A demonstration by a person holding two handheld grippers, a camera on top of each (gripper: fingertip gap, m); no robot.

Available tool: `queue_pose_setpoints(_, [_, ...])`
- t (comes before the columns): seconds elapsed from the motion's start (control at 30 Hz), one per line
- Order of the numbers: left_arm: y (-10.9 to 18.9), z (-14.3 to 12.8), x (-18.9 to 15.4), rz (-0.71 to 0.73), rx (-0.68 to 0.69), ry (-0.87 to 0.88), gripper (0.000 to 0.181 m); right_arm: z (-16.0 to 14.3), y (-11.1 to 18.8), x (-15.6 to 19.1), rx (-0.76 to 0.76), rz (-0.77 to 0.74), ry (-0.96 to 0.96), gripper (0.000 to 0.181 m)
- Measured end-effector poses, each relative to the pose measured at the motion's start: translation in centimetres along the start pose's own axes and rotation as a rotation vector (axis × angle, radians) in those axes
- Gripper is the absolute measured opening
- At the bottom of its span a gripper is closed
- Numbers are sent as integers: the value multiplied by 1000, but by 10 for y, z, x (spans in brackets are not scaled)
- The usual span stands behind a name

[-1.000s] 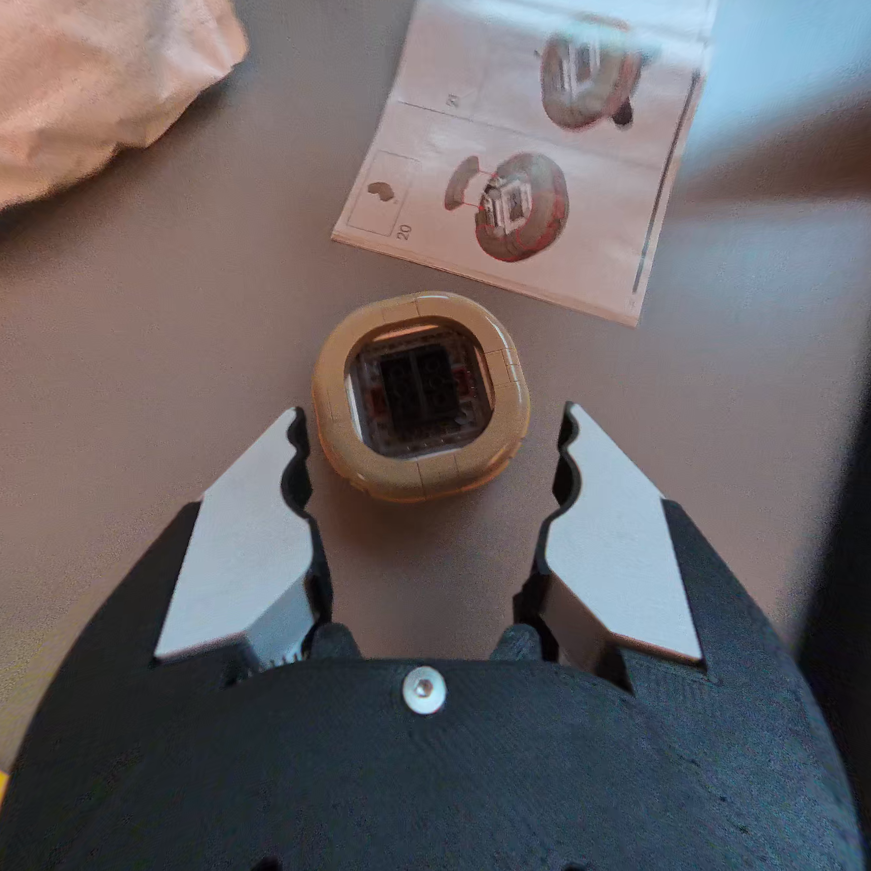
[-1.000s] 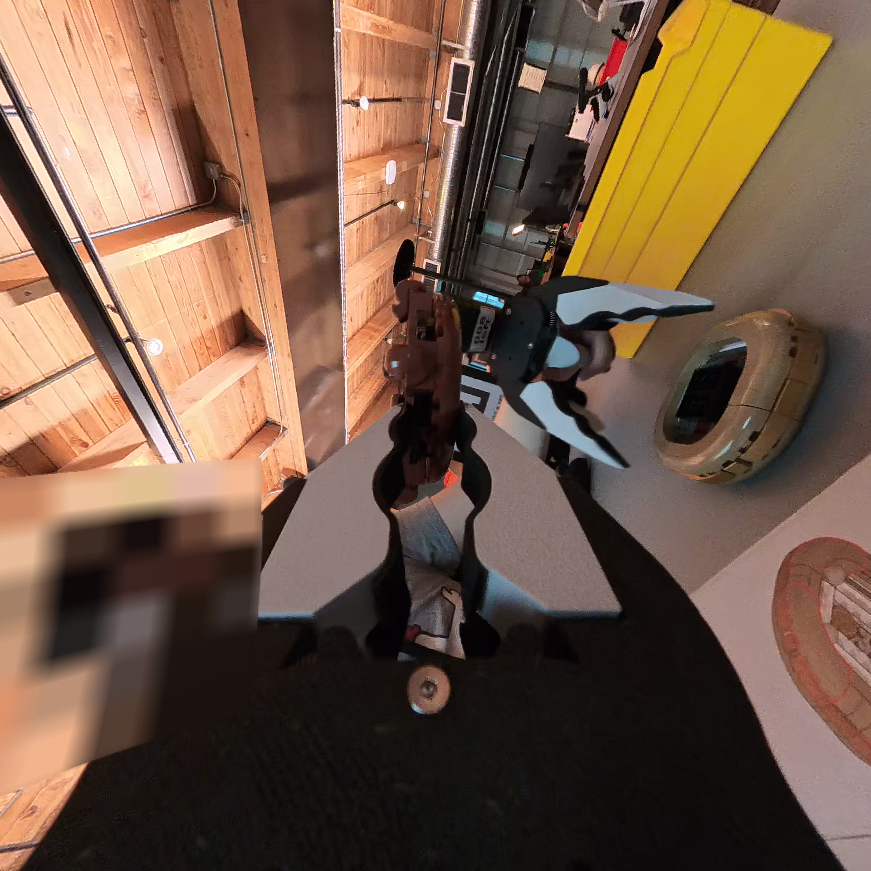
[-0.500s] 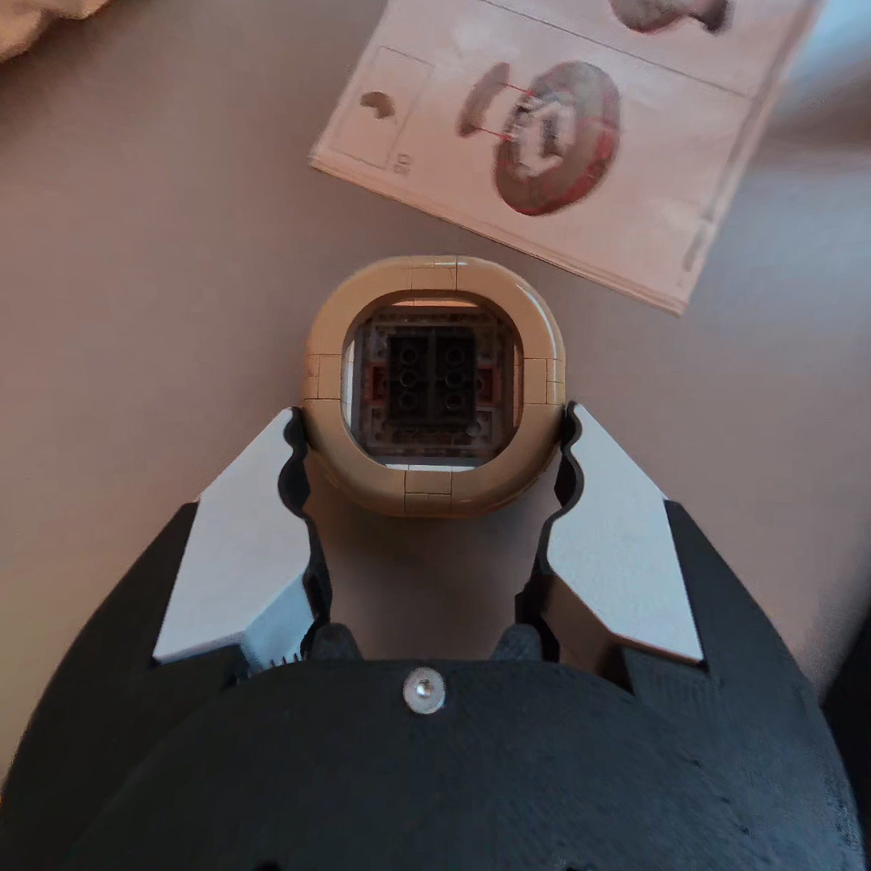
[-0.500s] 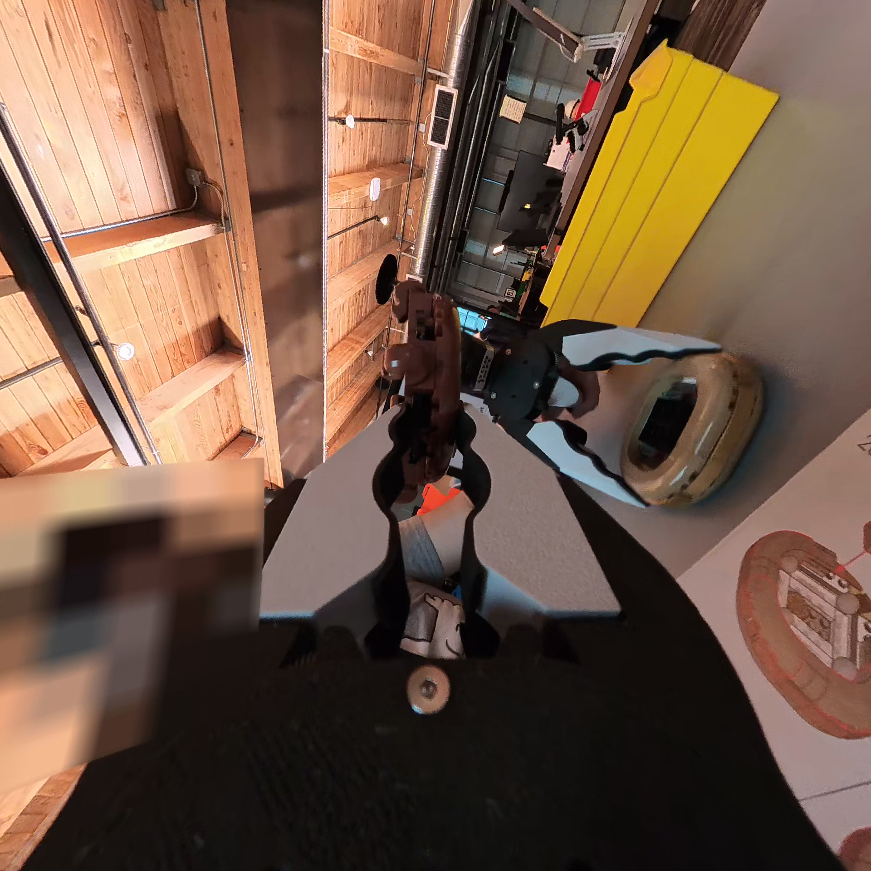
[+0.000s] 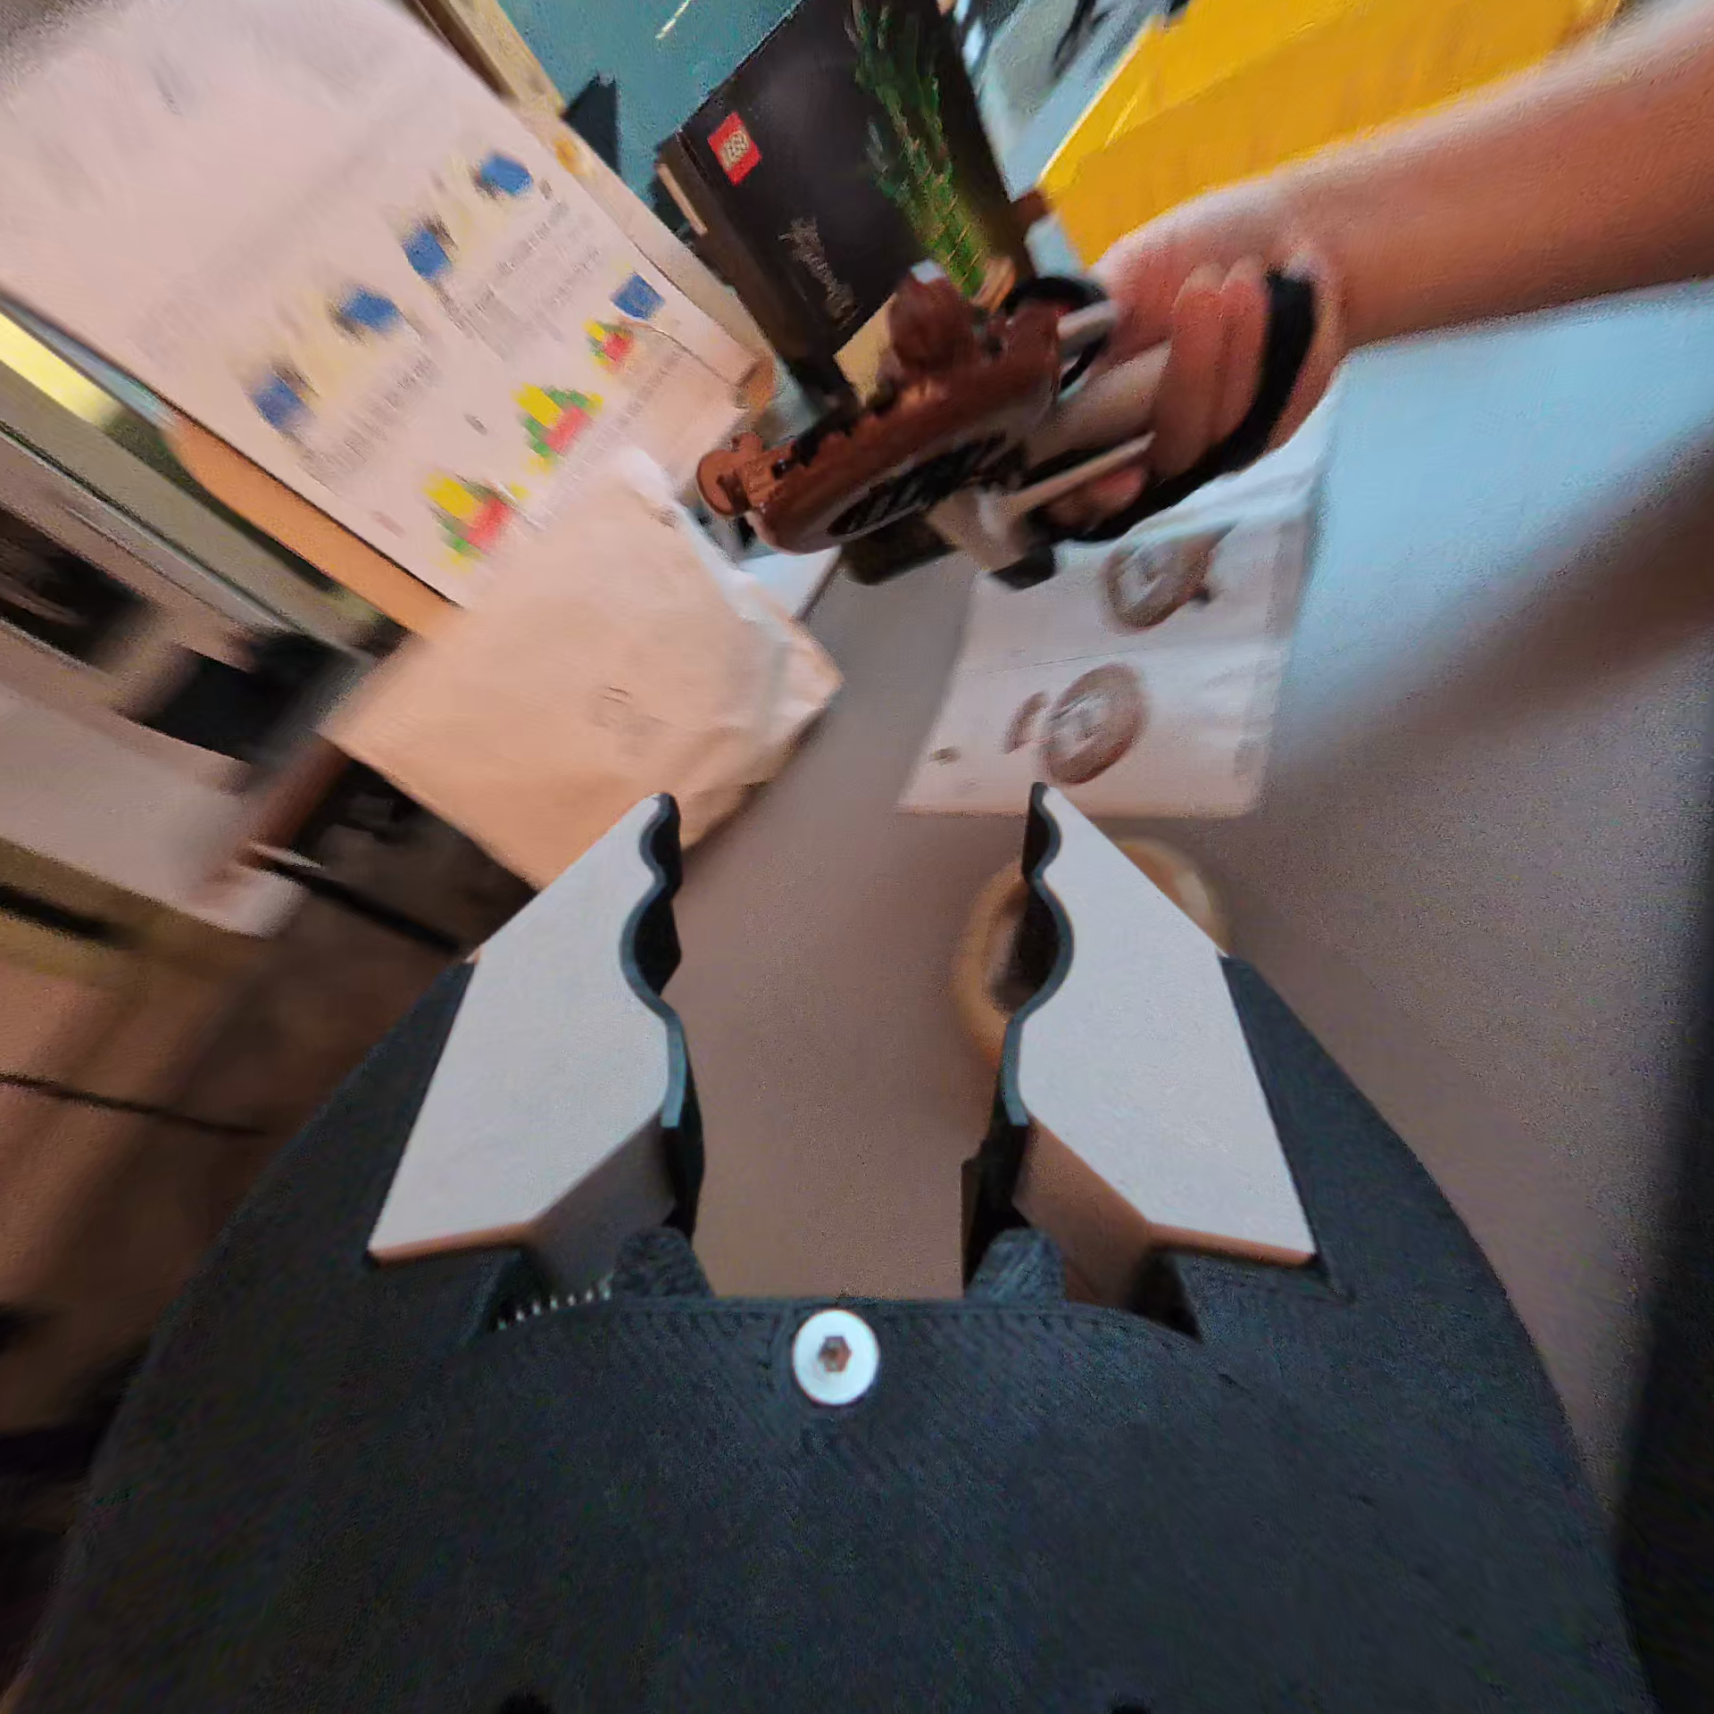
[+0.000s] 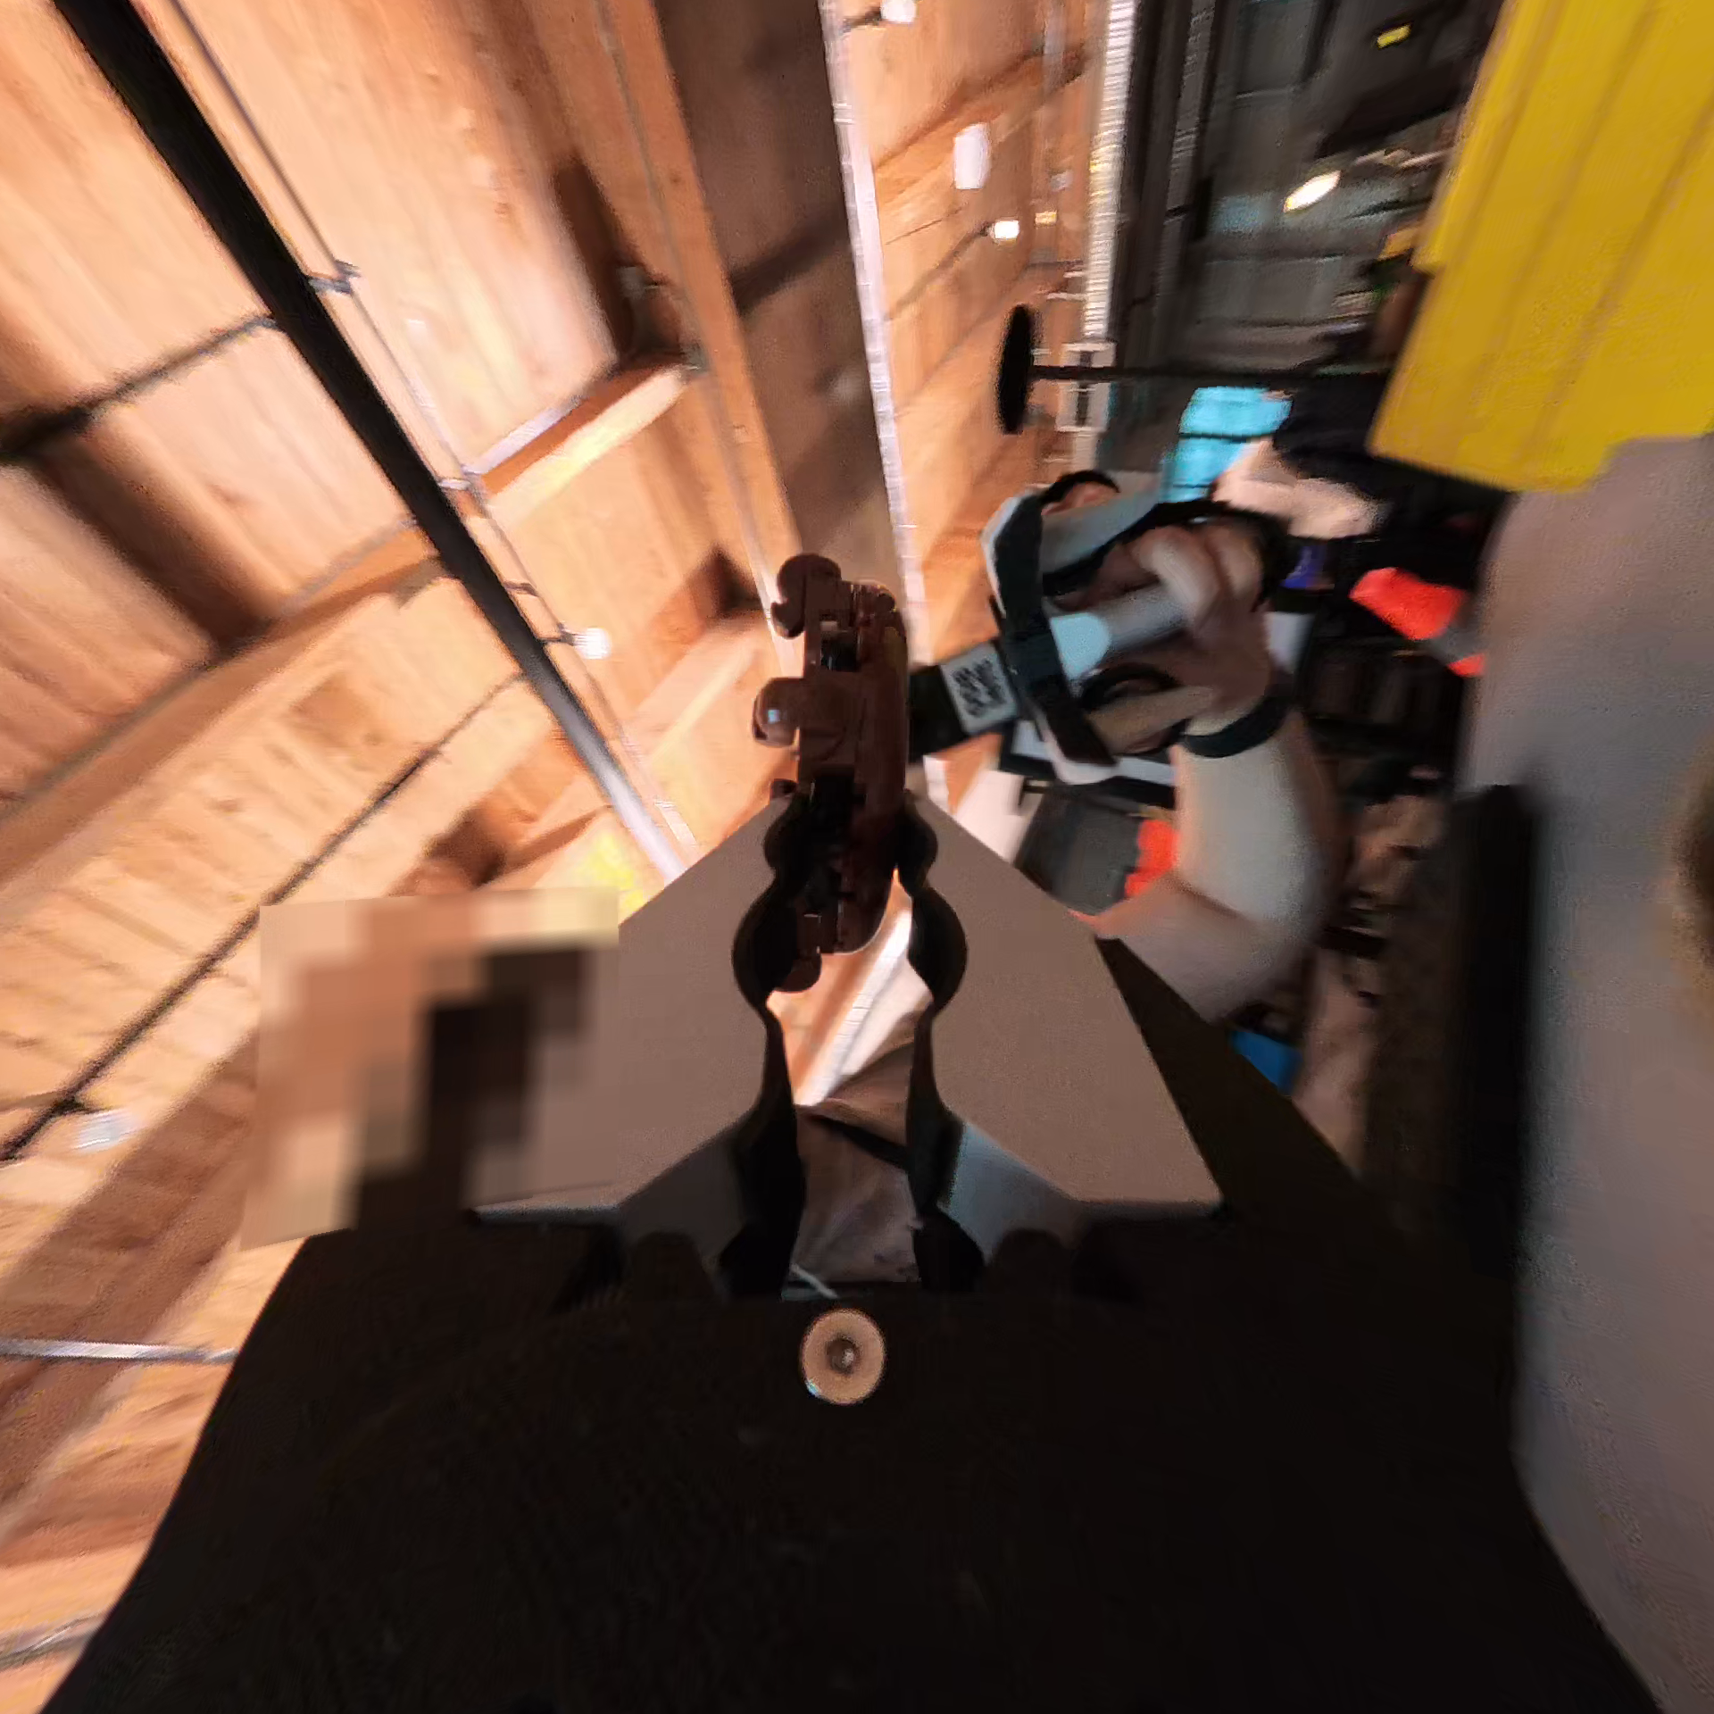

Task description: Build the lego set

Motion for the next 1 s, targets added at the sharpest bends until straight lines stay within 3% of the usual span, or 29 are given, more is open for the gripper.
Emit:
queue_pose_setpoints(0.03, [1,9,1,41,38,-143,73,-7,-4,-1,-9,54,-53,16])
queue_pose_setpoints(0.17, [-3,48,-5,-6,78,-513,69,-34,-16,-8,-38,17,-181,16])
queue_pose_setpoints(0.23, [-7,65,-13,-73,37,-635,49,-47,-21,4,-41,-16,-172,15])
queue_pose_setpoints(0.33, [-14,83,-25,-84,-34,-817,35,-61,-25,24,-87,-101,-133,16])
queue_pose_setpoints(0.43, [-17,94,-31,-65,-113,-879,22,-77,-27,37,-85,-190,-135,15])
queue_pose_setpoints(0.6, [-13,109,-36,12,-195,-970,15,-93,-30,63,-175,-207,-142,21])
queue_pose_setpoints(0.67, [-11,117,-35,19,-206,-910,15,-97,-34,75,-185,-204,-129,35])
queue_pose_setpoints(0.77, [-5,130,-31,32,-246,-788,15,-105,-42,93,-150,-255,-56,38])
queue_pose_setpoints(0.83, [0,135,-25,39,-256,-678,14,-110,-45,106,-125,-280,5,49])
queue_pose_setpoints(0.93, [8,140,-13,-30,-296,-338,15,-118,-42,129,-88,-250,134,59])
queue_pose_setpoints(1.0, [14,143,-4,-115,-351,-97,14,-121,-36,141,-43,-263,350,58])
Point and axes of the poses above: each gripper's, where its closed fingertips meet, y back along the fingers, z out of its top, x = y × z across the jaws, the point moved 7 cm from there along y, back along the fingers, and after that the axes turned 7 degrees about -x, right-handed, at the moved point
